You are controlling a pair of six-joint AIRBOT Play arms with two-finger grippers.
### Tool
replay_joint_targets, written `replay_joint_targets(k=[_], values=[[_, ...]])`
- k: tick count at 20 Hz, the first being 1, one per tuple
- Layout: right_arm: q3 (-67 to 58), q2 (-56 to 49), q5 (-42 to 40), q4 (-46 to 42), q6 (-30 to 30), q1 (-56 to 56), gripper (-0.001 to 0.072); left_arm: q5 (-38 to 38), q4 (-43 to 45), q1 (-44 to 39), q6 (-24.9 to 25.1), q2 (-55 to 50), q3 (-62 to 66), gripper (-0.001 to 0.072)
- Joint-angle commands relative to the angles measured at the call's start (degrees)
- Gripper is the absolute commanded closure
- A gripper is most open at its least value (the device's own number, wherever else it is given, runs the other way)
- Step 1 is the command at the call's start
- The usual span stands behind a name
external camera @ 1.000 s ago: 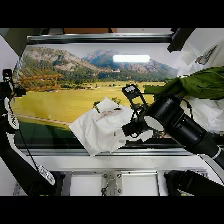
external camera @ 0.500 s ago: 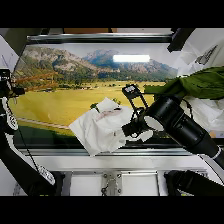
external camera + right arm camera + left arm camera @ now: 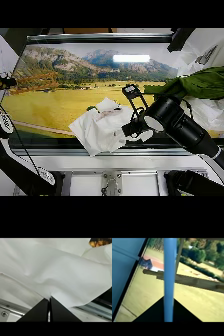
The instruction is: Fold the clothes and pants, and hang the long-sleeved shirts on hangers.
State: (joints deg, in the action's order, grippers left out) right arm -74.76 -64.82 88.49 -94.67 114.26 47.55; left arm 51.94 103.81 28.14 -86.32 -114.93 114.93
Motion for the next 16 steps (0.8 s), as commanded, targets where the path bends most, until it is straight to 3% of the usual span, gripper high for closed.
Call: replay_joint_targets(k=[1,6,8,10,11,13,14,16], values=[[0.0,0.0,0.0,0.0,0.0,0.1,0.0695,4.2,-3.4,-1.9,-0.5,5.3,0.0,0.0691],[0.0,0.0,0.0,0.0,0.0,0.1,0.0695,14.4,-4.2,-8.4,1.4,14.6,0.0,0.0691],[0.0,0.0,0.0,0.0,0.0,0.1,0.0695,18.0,-13.6,-10.7,10.3,20.2,-2.6,0.069],[0.0,0.0,0.0,0.0,0.0,0.1,0.0695,22.9,-27.0,-12.0,24.2,26.1,-7.2,0.069],[0.0,0.0,0.0,0.0,0.0,0.1,0.0695,27.8,-33.8,-12.4,32.8,29.0,-9.7,0.069],[0.0,0.0,0.0,0.0,0.0,0.1,0.0695,38.2,-44.0,-12.8,44.7,34.1,-14.8,0.069],[0.0,0.0,0.0,0.0,0.0,0.1,0.0695,43.4,-47.2,-12.8,47.8,36.3,-17.4,0.069],[0.0,0.0,0.0,0.0,0.0,0.1,0.0695,50.7,-47.8,-13.1,48.5,40.0,-22.2,0.0691]])
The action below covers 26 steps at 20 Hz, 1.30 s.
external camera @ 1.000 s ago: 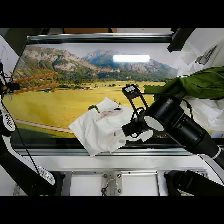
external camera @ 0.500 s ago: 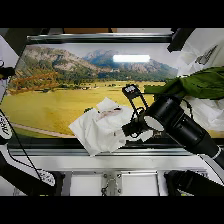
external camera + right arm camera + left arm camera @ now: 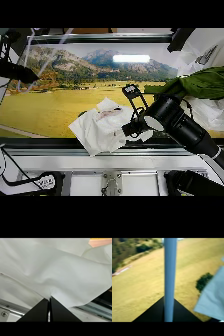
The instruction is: Fold the clothes and pants, and hang the long-sleeved shirts on hangers.
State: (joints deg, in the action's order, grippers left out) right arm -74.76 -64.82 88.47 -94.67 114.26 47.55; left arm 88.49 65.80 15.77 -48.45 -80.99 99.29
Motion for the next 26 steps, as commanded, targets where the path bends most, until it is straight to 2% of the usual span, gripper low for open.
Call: replay_joint_targets(k=[1,6,9,10,12,16,26], values=[[0.0,0.0,0.0,0.0,0.0,0.1,0.0695,15.5,-9.8,-0.7,10.6,7.7,-8.9,0.069],[0.0,0.0,0.0,0.0,0.0,0.1,0.0695,11.3,-9.8,-0.7,11.6,15.6,-20.9,0.069],[0.0,0.0,0.0,0.0,0.0,0.1,0.0695,11.5,-3.8,-1.9,23.0,19.8,-27.7,0.0691],[0.0,0.0,0.0,0.0,0.0,0.1,0.0695,11.4,-0.4,-2.8,25.0,21.6,-30.1,0.0691],[0.0,0.0,0.0,0.0,0.0,0.1,0.0695,11.3,2.5,-4.1,25.6,24.8,-34.3,0.0691],[0.0,0.0,0.0,0.0,0.0,0.1,0.0695,10.1,1.6,-4.6,25.7,29.3,-39.6,0.0691],[0.0,-0.4,-2.8,0.0,-0.3,0.0,0.0695,10.5,1.6,-4.6,27.2,30.3,-39.8,0.0691]])
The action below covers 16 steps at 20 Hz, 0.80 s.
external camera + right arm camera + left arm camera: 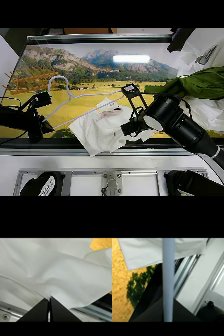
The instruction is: Fold the clothes and pants, and hang the long-sleeved shirts on hangers.
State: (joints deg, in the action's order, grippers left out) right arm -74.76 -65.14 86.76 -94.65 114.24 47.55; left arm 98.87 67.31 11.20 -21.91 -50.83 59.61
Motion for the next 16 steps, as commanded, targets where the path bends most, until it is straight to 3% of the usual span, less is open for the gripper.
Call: replay_joint_targets(k=[1,7,11,16], values=[[0.0,-0.1,-1.3,-0.9,-0.2,0.0,0.0695,0.1,0.0,0.0,0.7,0.2,-0.1,0.0691],[0.0,-0.1,-1.3,-1.5,-0.2,-7.5,0.0695,0.1,-0.8,0.0,0.9,0.2,-0.2,0.0691],[0.0,0.1,-1.2,-1.5,-0.2,-13.1,0.0695,0.4,-7.6,0.0,4.6,0.2,-0.2,0.0692],[0.0,0.2,-1.3,-1.5,-0.1,-13.7,0.0695,6.0,-6.9,0.0,4.6,0.2,-0.2,0.0693]])
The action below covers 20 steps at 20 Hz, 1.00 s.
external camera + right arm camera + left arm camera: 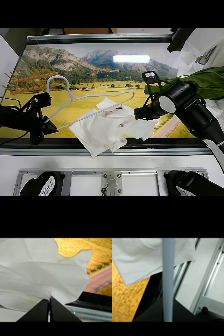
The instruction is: Fold the clothes and pants, and hang the long-sleeved shirts on hangers.
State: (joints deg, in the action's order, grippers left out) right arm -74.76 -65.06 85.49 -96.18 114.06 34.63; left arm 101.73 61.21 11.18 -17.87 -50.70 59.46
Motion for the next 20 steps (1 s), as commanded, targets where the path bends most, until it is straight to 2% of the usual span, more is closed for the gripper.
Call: replay_joint_targets(k=[1,11,16,19,20], values=[[0.0,0.2,0.0,0.0,0.0,-0.8,0.0695,3.2,-0.8,0.0,0.5,0.4,-0.2,0.0693],[0.0,0.2,0.0,0.1,1.5,-0.8,0.0695,-0.2,0.7,0.0,2.0,11.9,-16.7,0.0692],[0.0,0.2,0.0,0.0,1.5,-0.7,0.0695,-2.6,0.8,-1.3,2.0,11.4,-17.0,0.0692],[0.0,0.2,0.0,0.0,1.5,-0.7,0.0695,-3.2,1.0,-6.6,1.9,8.0,-16.8,0.0692],[0.0,0.2,0.0,0.0,1.5,-0.7,0.0695,-4.9,2.3,-8.3,0.2,6.6,-16.2,0.0693]])
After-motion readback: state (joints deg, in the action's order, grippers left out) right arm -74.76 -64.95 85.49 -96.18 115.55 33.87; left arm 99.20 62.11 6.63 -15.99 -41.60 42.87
